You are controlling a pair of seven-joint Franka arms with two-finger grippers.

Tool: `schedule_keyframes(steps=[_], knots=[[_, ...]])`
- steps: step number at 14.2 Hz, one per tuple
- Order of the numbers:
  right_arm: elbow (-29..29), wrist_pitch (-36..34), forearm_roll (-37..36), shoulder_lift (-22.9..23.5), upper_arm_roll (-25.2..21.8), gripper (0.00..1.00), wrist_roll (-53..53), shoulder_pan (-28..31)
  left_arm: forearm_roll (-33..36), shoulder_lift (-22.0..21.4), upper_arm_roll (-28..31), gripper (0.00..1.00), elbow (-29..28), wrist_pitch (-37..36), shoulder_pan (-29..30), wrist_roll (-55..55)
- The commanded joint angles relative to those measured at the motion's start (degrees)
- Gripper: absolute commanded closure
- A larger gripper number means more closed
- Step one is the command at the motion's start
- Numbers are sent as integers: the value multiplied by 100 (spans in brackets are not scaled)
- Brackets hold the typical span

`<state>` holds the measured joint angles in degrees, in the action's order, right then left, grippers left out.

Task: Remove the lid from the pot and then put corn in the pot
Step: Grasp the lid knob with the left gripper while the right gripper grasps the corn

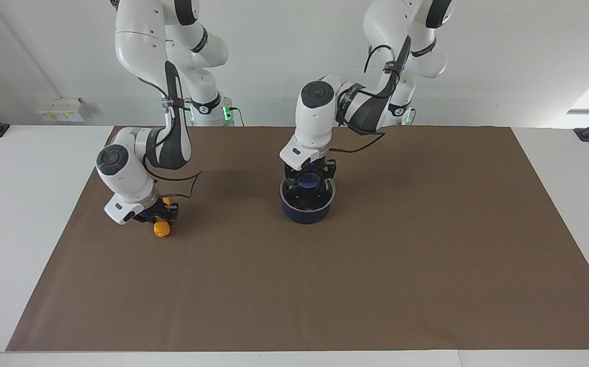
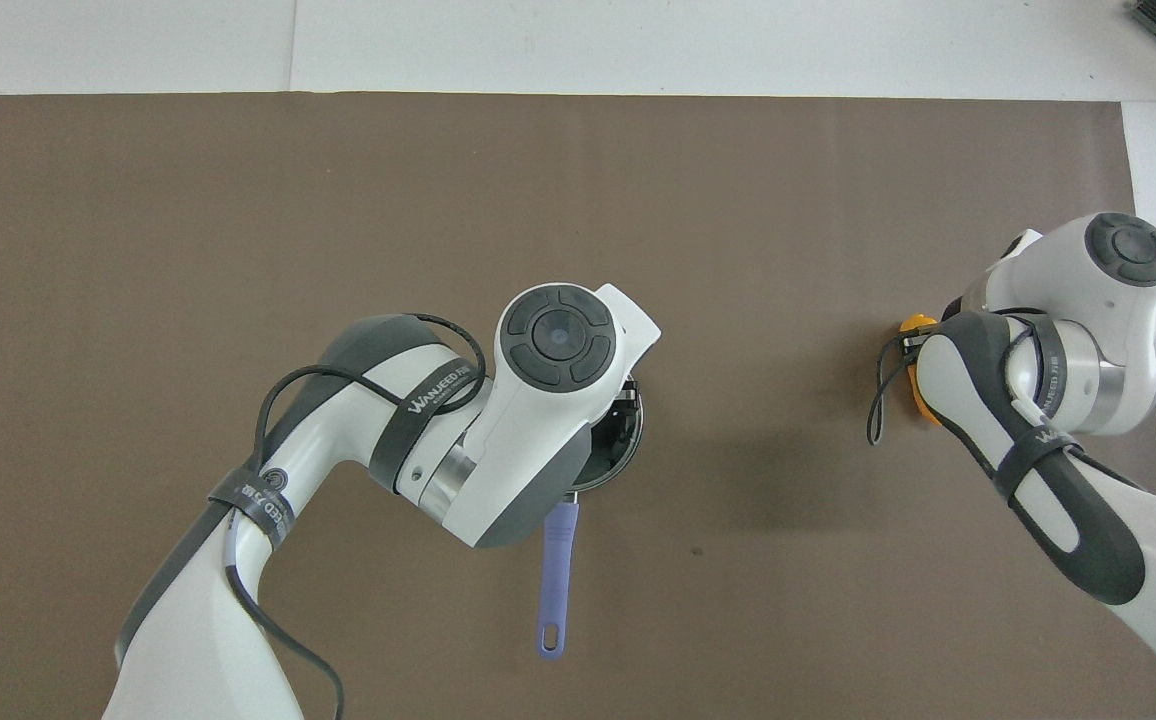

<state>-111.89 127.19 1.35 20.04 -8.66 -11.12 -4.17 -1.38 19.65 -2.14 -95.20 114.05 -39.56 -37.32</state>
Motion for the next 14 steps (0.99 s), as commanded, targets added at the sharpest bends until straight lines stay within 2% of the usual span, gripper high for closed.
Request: schedule_keyframes(steps=[1,3,4,7,8,11,14], knots=[[-44,157,138,26,31,100,4,12,94,-22,100,64,19,-129,-131,-74],[-44,131,138,26,31,100,4,12,102,-31,108,91,37,-199,-140,-74],[-17,78,138,26,31,100,4,12,102,-40,108,100,46,-243,-148,-74],[123,-18,129,-61,57,100,-22,4,102,-128,108,100,81,-374,-131,-56],[254,-254,120,-131,66,100,-22,3,102,-128,108,100,246,-523,-122,-39],[606,-870,120,-447,75,100,-13,3,120,-110,126,100,703,-998,-26,5],[651,-1283,111,-904,92,100,-5,-5,102,-163,179,100,898,-1244,175,163]])
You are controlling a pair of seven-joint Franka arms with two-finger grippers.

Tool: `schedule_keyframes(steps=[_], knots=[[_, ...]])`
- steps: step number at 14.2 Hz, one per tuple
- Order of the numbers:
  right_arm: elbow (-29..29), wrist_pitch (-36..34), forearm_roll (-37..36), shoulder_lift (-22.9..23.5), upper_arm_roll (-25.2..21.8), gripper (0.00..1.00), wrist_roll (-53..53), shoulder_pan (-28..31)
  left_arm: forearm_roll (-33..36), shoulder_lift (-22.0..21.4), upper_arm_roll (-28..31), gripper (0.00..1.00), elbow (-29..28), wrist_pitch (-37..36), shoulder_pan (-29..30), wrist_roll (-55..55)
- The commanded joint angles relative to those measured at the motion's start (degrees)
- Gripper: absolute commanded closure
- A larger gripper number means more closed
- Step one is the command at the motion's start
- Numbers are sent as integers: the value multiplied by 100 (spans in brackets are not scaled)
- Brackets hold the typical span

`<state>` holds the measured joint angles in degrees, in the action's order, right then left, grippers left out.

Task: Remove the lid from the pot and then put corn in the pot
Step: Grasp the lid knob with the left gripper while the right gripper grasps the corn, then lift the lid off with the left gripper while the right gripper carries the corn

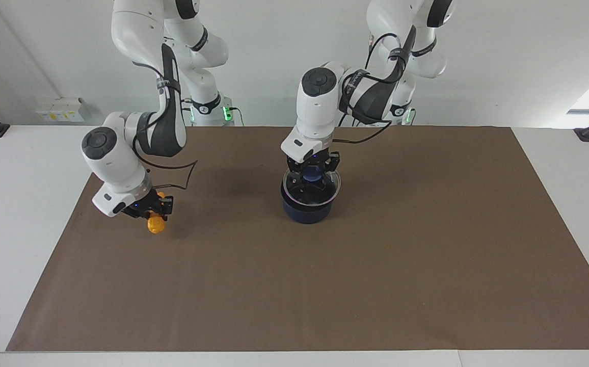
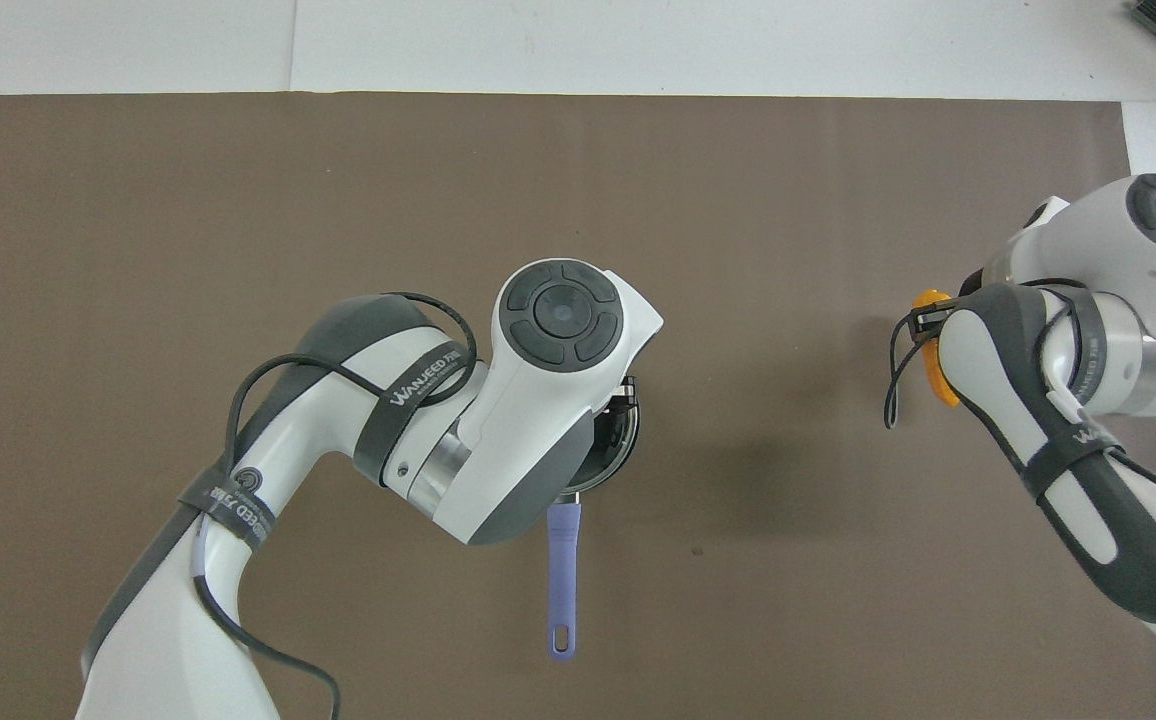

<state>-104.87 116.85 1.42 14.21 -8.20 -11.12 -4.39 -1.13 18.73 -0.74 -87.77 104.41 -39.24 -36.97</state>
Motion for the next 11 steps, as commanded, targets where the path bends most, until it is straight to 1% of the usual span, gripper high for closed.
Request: schedule_keyframes(steps=[1,2,3,5,7,10,11], knots=[[1,-450,113,-436,90,100,21,-17,77,-141,56,100,164,-333,197,199],[124,-679,104,-524,108,100,48,-61,69,-185,91,100,190,-360,224,347],[229,-881,69,-560,134,100,66,-79,69,-273,91,100,191,-404,390,479],[379,-1067,-1,-639,135,100,118,-298,16,-413,100,100,191,-526,584,778],[555,-1216,-133,-648,152,100,424,-518,-2,-467,65,100,191,-685,882,1112],[565,-1252,-151,-674,152,100,1276,-1176,-10,-581,91,100,182,-711,1233,1666],[556,-1252,-125,-718,161,100,1409,-1343,-19,-616,91,100,182,-712,1357,1815]])
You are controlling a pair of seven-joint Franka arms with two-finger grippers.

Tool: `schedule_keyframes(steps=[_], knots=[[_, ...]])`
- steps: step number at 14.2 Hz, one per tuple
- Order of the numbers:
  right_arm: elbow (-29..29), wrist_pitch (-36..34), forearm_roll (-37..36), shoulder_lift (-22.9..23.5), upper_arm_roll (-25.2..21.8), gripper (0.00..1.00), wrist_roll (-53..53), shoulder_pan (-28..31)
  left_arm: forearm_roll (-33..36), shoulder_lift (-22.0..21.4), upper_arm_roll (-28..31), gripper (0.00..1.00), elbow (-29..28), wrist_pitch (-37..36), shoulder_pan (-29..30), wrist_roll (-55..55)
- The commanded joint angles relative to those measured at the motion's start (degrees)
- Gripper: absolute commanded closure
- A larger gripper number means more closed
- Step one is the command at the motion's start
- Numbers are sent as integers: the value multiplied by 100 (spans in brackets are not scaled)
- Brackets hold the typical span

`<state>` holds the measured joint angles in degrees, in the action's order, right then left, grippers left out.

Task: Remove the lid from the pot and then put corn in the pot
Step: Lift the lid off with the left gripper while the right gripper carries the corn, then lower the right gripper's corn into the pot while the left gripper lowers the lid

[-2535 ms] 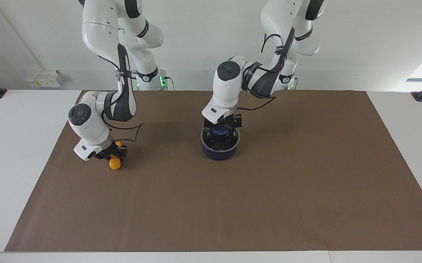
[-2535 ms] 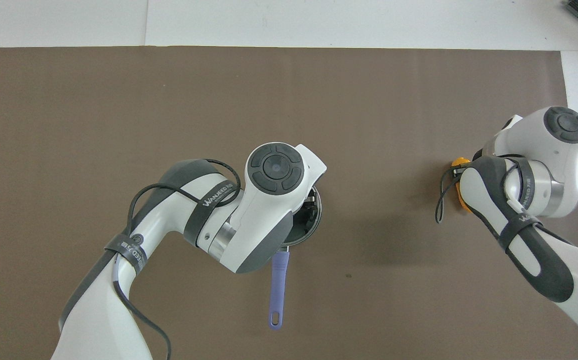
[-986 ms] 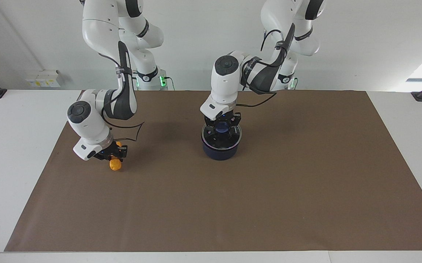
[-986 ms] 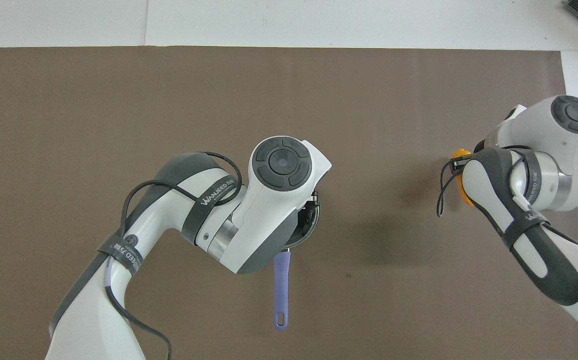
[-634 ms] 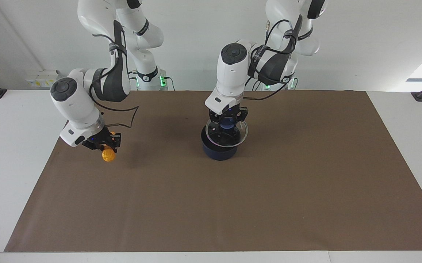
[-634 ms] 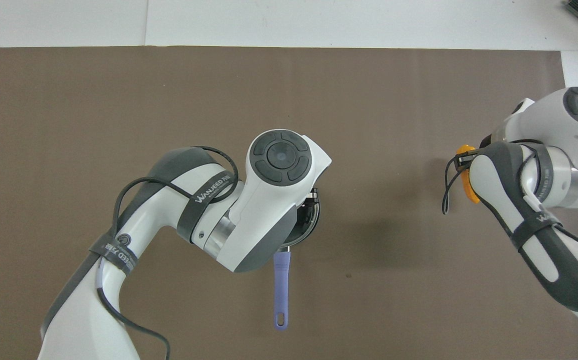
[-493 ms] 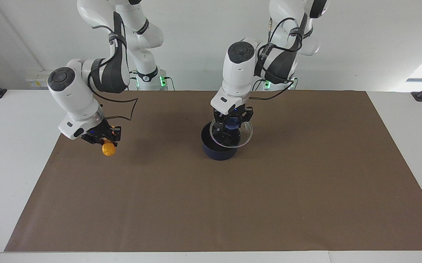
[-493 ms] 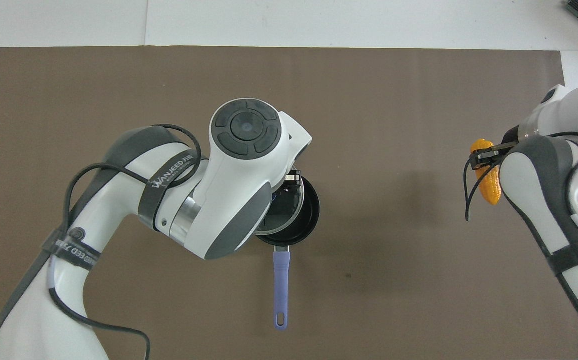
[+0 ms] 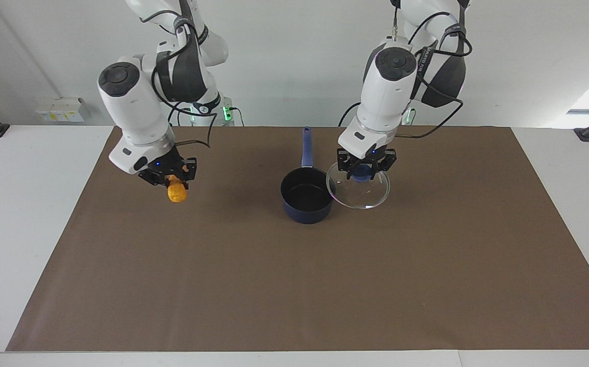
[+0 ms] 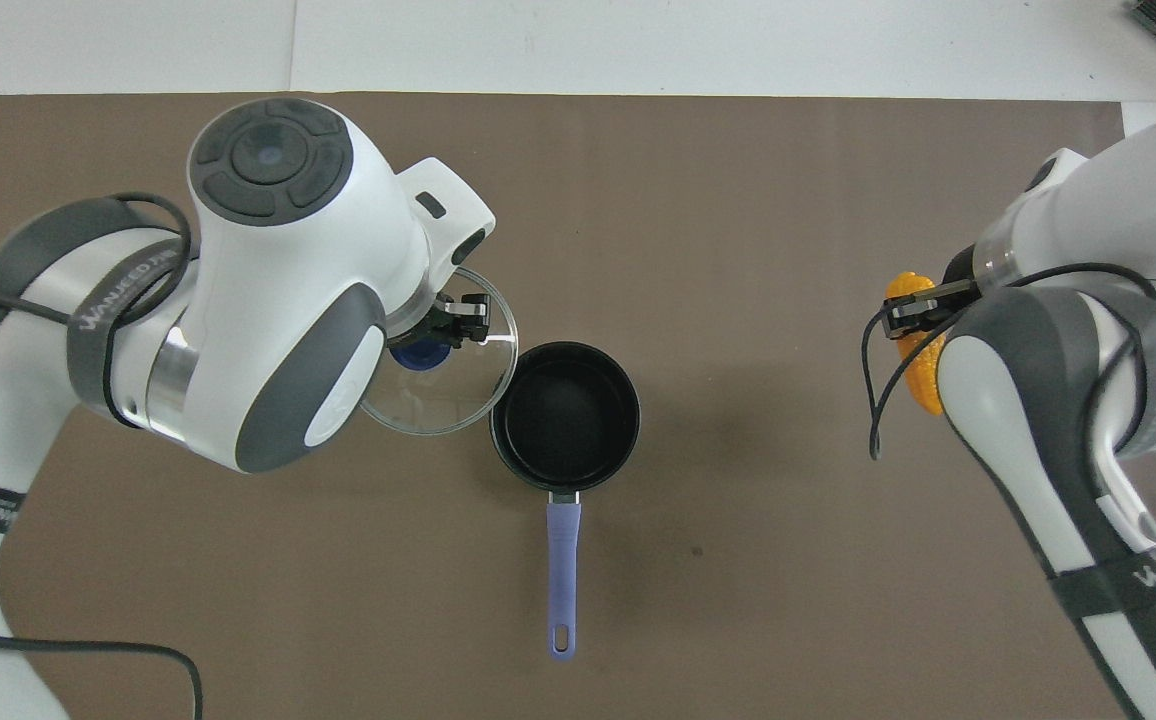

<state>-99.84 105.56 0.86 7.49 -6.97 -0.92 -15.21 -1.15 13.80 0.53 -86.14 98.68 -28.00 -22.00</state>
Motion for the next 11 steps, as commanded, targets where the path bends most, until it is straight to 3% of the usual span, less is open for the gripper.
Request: schedule_keyframes(steps=[1,5,11], knots=[[44,-123,-25,-63,64,100,521,-394,-16,-166,-27,100,10,-174,330,493],[44,8,37,76,213,100,2039,-1289,-16,-412,-27,100,-96,-551,883,1398],[79,922,424,612,293,100,3053,-2055,1,-940,-9,100,-772,-605,1472,1961]])
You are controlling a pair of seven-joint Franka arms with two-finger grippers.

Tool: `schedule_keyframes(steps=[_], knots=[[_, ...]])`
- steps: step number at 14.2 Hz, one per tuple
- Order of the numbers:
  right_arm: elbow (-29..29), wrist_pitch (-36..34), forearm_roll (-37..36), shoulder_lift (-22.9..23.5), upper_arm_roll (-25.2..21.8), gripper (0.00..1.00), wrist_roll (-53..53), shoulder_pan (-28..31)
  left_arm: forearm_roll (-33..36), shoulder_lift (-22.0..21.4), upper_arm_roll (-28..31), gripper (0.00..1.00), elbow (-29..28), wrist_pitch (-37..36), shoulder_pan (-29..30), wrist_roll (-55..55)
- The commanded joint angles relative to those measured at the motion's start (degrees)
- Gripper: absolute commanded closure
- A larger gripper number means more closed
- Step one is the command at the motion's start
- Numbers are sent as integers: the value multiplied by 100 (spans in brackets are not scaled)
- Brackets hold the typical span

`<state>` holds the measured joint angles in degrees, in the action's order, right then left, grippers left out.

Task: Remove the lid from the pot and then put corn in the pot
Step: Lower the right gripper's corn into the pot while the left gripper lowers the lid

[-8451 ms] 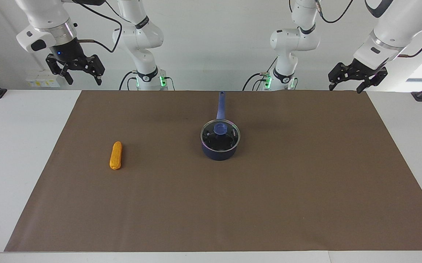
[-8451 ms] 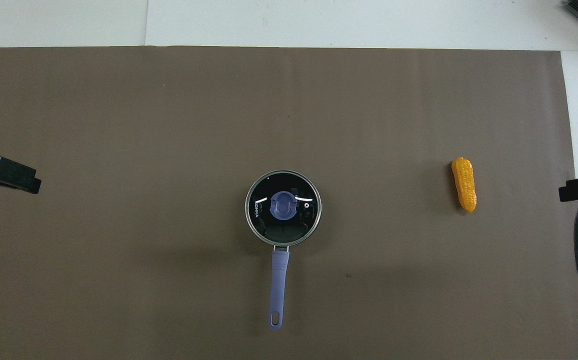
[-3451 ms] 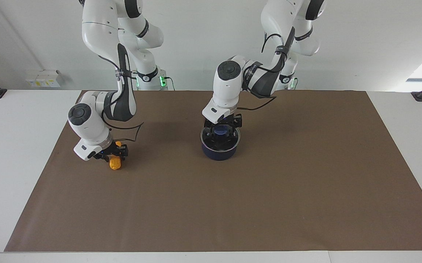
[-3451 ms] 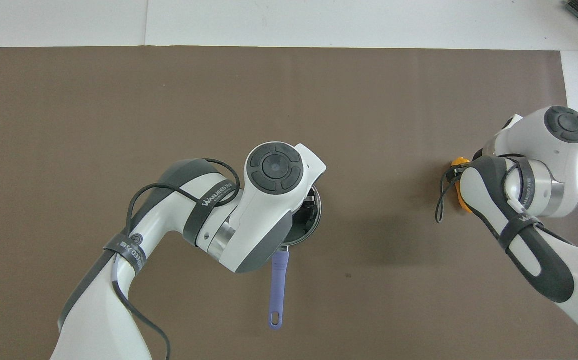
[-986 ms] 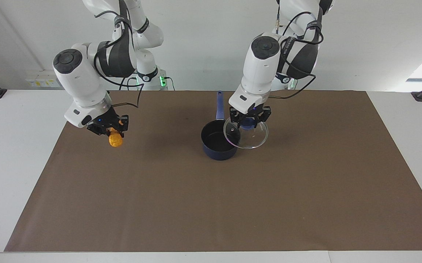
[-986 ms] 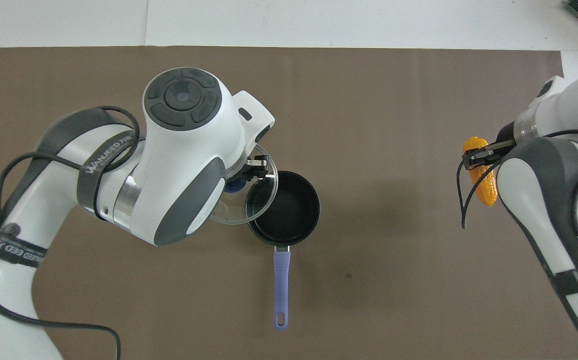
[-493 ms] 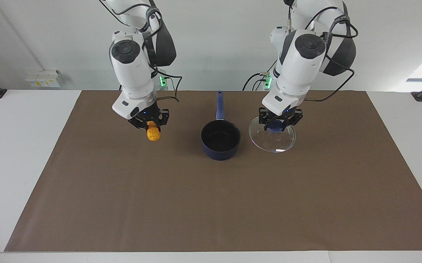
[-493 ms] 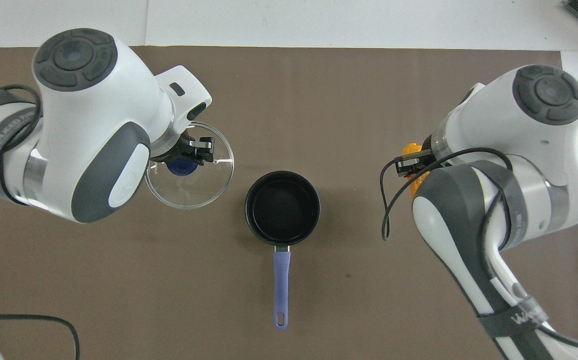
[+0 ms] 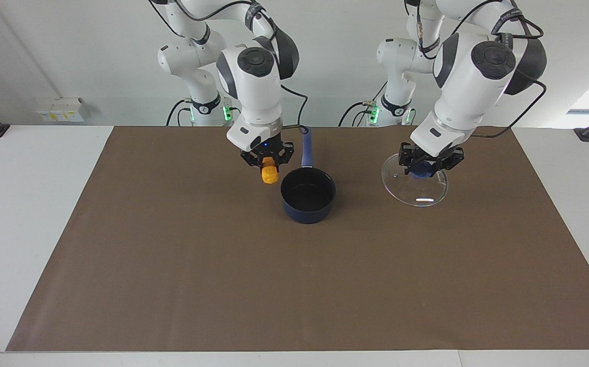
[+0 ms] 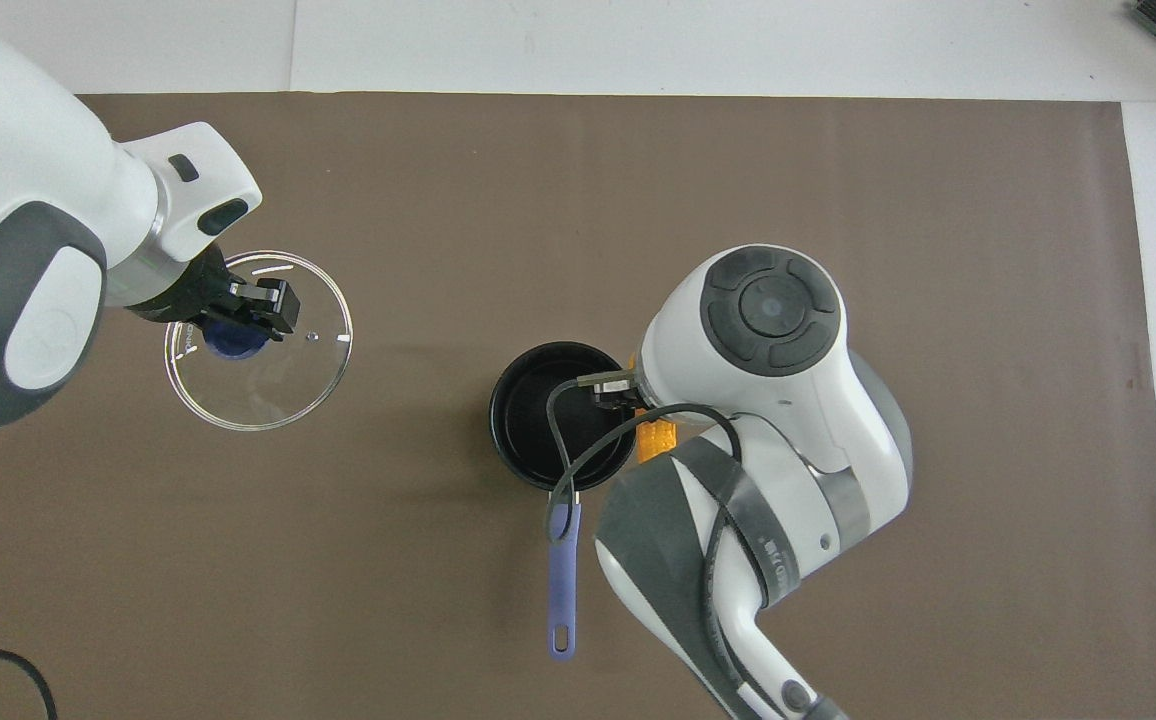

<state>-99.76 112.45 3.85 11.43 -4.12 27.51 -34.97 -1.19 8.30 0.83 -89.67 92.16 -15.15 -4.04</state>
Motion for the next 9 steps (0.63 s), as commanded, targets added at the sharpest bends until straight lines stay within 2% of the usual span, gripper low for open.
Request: schedule_keyframes(steps=[1,5,9], knots=[[97,355,116,350,16,100,281,-115,-4,-486,-39,100,-524,31,301,480],[790,603,222,1176,218,100,597,-133,-4,-865,-39,100,-1034,197,793,956],[520,647,239,1125,219,100,633,-142,-4,-1251,-39,100,-1753,671,1180,1614]])
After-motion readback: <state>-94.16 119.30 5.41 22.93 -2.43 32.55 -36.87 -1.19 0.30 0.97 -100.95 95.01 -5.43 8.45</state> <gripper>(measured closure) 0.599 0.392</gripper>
